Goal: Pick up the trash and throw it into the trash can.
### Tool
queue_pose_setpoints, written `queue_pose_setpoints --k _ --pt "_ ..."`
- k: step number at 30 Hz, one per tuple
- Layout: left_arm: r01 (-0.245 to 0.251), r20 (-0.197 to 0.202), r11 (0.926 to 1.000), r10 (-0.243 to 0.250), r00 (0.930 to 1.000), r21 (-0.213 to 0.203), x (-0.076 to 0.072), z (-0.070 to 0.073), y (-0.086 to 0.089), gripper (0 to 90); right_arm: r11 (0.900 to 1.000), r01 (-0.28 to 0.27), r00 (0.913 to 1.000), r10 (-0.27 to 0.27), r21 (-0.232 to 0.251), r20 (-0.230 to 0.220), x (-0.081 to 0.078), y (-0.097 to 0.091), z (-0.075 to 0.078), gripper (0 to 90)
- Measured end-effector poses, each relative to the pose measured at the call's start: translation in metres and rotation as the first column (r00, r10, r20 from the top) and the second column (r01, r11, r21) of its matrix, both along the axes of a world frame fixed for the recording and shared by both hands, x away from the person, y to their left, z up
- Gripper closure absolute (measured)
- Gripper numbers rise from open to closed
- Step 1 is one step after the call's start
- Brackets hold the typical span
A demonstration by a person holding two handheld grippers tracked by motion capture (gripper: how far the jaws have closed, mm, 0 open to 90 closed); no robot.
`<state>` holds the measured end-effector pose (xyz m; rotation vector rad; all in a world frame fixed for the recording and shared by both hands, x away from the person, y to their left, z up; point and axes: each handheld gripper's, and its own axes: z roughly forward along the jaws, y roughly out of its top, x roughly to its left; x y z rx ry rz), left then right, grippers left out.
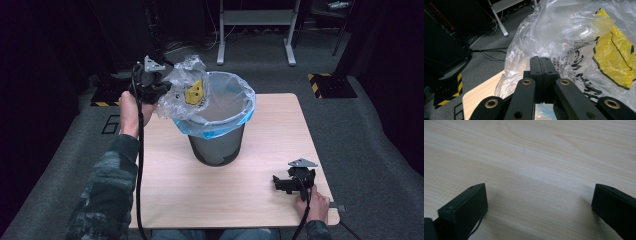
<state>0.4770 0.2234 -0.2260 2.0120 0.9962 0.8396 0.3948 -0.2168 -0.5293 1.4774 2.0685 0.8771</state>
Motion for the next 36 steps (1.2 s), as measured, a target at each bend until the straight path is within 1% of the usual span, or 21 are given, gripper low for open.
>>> queue_pose_setpoints --k 1,2,3,6,7,9,11,12,16,17,19,21,22,28,31,32,36 --pt "0.005 -0.004 1.0 -0.005 1.0 0.0 0.003 0.0 -0.004 89.1 1.0 0.0 1.0 0.0 0.0 0.0 0.0 0.0 0.0 0.0" --pt "0.005 -0.004 1.0 -0.005 1.0 0.0 0.003 0.0 -0.004 89.1 1.0 0.0 1.0 0.0 0.0 0.0 0.0 0.0 0.0 0.0" --pt "0.007 -0.005 1.0 -0.007 1.0 0.0 0.006 -0.001 -0.009 89.1 1.0 0.0 1.0 0.0 0.0 0.0 0.0 0.0 0.0 0.0" --pt "0.007 -0.01 1.0 -0.007 0.9999 0.0 0.008 -0.001 -0.013 89.1 1.0 0.0 1.0 0.0 0.0 0.0 0.0 0.0 0.0 0.0" --pt "0.013 -0.011 0.9999 -0.013 0.9999 0.0 0.011 -0.001 -0.018 89.1 1.0 0.001 1.0 -0.001 0.0 0.0 0.0 0.0 0.0 0.0" --pt "0.016 -0.016 0.9998 -0.016 0.9997 0.01 0.014 -0.002 -0.022 89.1 1.0 0.0 1.0 0.0 0.0 0.0 0.0 0.0 0.0 0.0" --pt "0.018 -0.014 0.9998 -0.018 0.9997 0.002 0.016 -0.003 -0.025 89.1 1.0 0.0 1.0 0.0 0.0 0.0 0.0 0.0 0.0 0.0" --pt "0.026 -0.022 0.9997 -0.026 0.9994 0.003 0.02 -0.003 -0.029 89.1 1.0 0.0 1.0 0.0 0.0 0.0 0.0 0.0 0.0 0.0" --pt "0.033 -0.031 0.999 -0.032 0.999 0.031 0.027 -0.005 -0.039 89.1 1.0 0.001 1.0 -0.001 0.0 0.0 0.0 0.0 0.0 0.0" --pt "0.033 -0.031 0.999 -0.032 0.999 0.031 0.027 -0.005 -0.039 89.1 1.0 0.001 1.0 -0.001 0.0 0.0 0.0 0.0 0.0 0.0" --pt "0.036 -0.034 0.999 -0.035 0.9988 0.028 0.032 -0.006 -0.045 89.1 1.0 0.001 1.0 -0.001 0.0 0.0 0.0 0.0 0.0 0.0" --pt "0.036 -0.034 0.9989 -0.035 0.9988 0.029 0.033 -0.006 -0.047 89.1 1.0 0.001 1.0 -0.001 0.0 0.0 0.0 0.0 0.0 0.0" --pt "0.037 -0.042 0.9987 -0.035 0.9985 0.035 0.035 -0.006 -0.051 89.1 1.0 0.001 1.0 -0.001 0.0 0.0 0.0 0.0 0.0 0.0" --pt "0.04 -0.046 0.9986 -0.039 0.9982 0.034 0.042 -0.007 -0.061 89.1 1.0 0.001 1.0 -0.001 0.0 0.0 0.0 0.0 0.0 0.0" --pt "0.048 -0.052 0.9982 -0.047 0.9976 0.035 0.044 -0.009 -0.067 89.0 1.0 0.001 1.0 -0.001 0.0 0.0 0.0 0.0 0.0 0.0" --pt "0.05 -0.055 0.9979 -0.047 0.9974 0.041 0.046 -0.011 -0.071 89.0 1.0 0.002 1.0 -0.002 -0.001 0.0 0.0 0.0 0.0 0.0" --pt "0.043 -0.06 0.9984 -0.04 0.9974 0.038 0.047 -0.013 -0.074 88.2 1.0 0.001 1.0 -0.001 0.0 0.0 0.0 0.0 0.0 0.0"
